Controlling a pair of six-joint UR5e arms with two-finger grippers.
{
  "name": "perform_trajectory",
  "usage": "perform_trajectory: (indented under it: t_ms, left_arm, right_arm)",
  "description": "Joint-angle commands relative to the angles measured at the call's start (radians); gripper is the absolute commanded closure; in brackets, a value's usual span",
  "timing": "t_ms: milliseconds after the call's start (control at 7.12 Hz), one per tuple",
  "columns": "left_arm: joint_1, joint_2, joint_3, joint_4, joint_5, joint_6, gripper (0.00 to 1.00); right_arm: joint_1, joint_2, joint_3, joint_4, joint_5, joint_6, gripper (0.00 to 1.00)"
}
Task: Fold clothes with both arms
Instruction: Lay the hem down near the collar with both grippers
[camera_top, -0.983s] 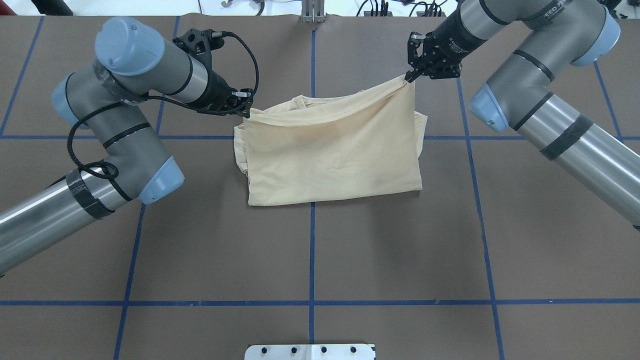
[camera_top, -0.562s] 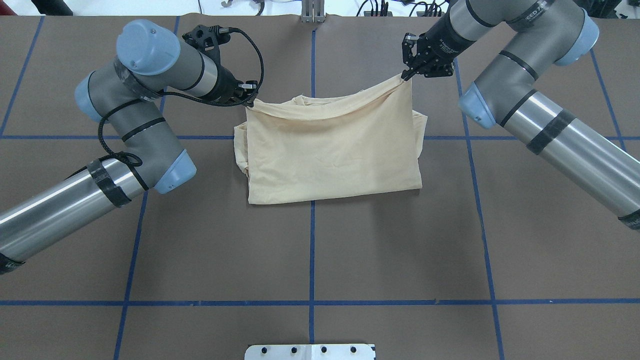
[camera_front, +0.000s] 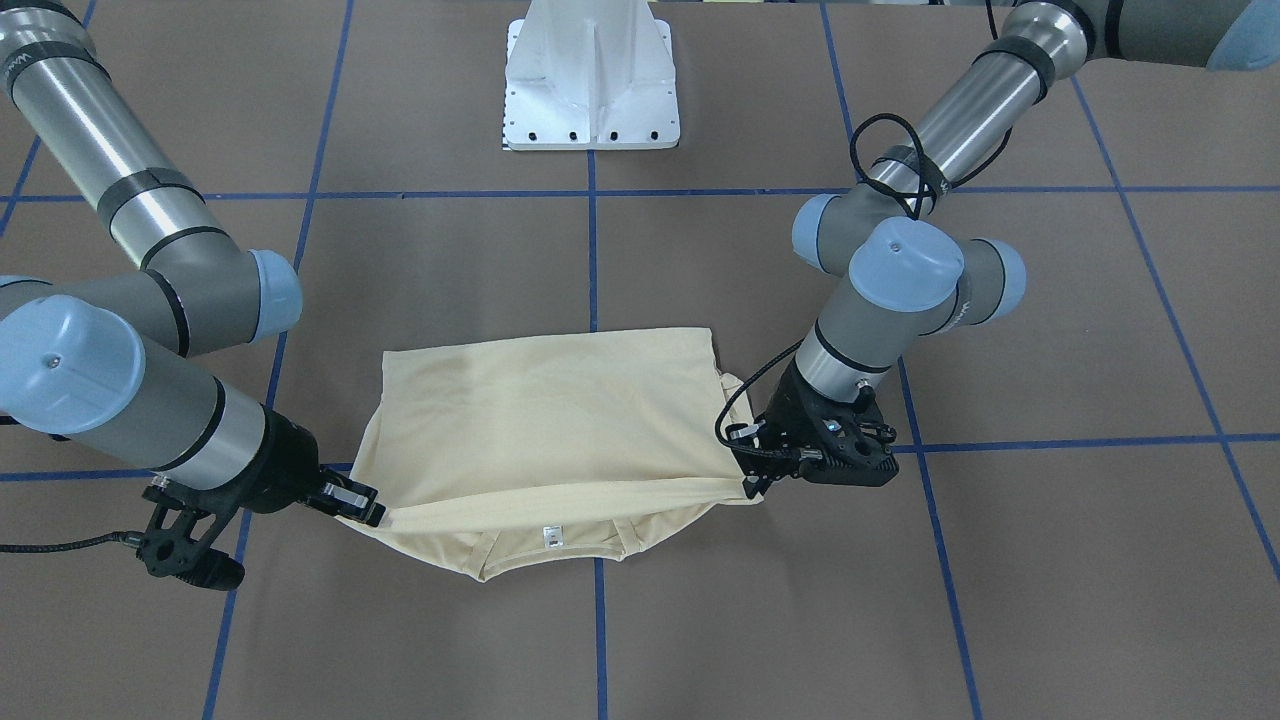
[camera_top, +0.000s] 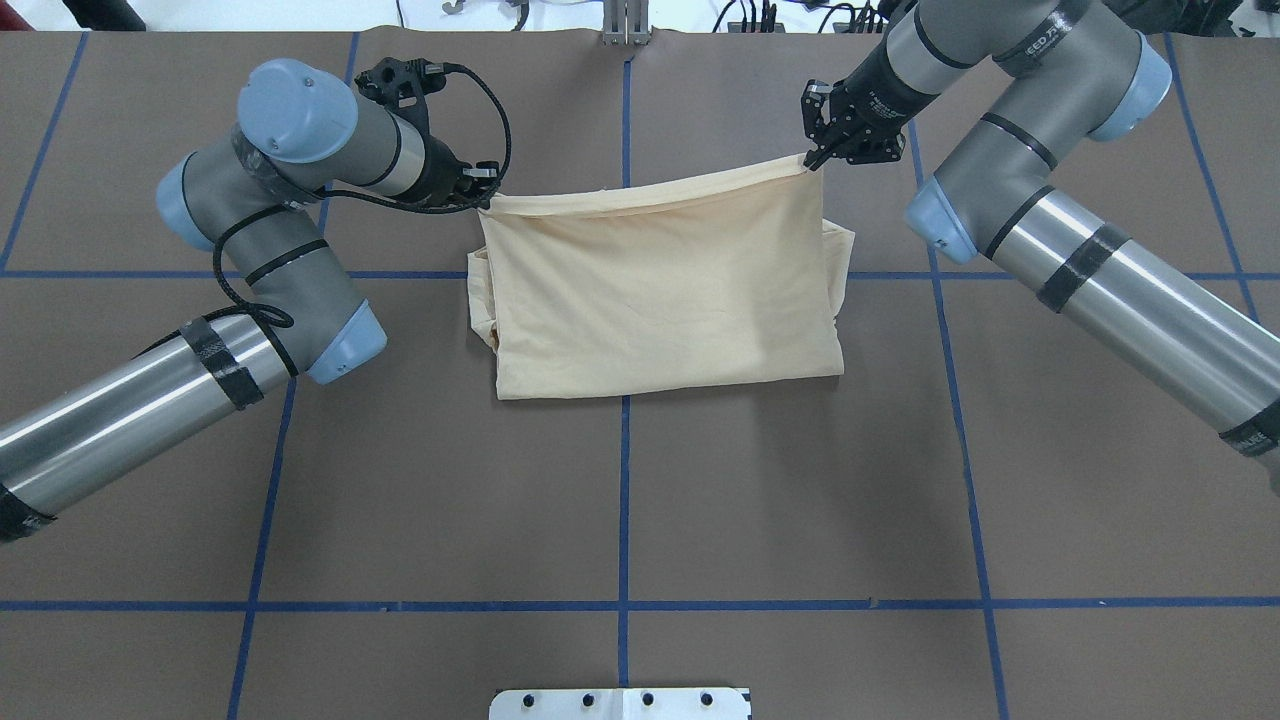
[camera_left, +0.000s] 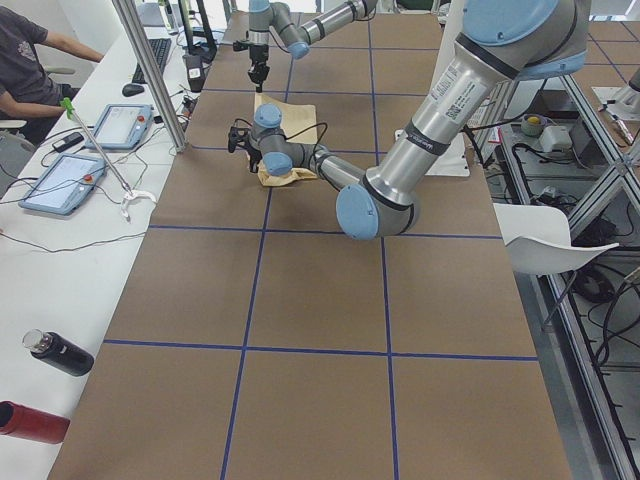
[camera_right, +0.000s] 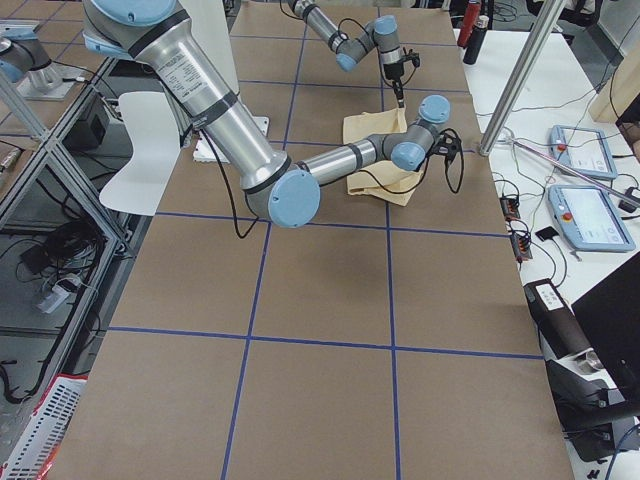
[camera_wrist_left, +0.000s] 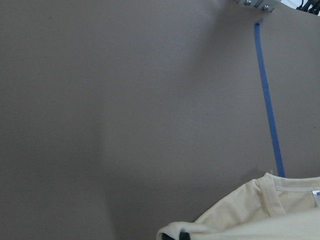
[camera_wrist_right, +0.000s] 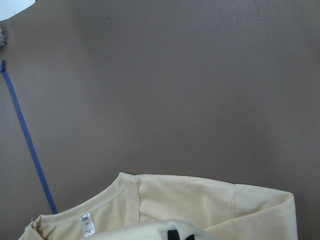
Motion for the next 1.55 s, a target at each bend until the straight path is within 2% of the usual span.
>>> perform_trajectory:
  t_ms: [0,1124,1264,1405]
  left_arm:
    - [0.001,0.001,0.009,0.001,0.0,0.0,1.0]
    - [0.009,-0.012,0.007,0.005,-0.003,-0.01,1.0]
    - [0.009,-0.004,0.007,0.002,-0.004,0.0,0.84]
    - [0.009,-0.001,0.004,0.002,0.0,0.002,0.02]
  right_arm:
    - [-0.002,-0.001,-0.015,0.0,-0.007,-0.001,1.0]
    - [-0.044,-0.012,-0.009,0.003,-0.013,-0.001,1.0]
    - [-0.044,-0.013,-0.009,0.003,-0.013,-0.001,0.96]
    - [-0.045,-0.012,-0.009,0.003,-0.013,-0.003,0.5]
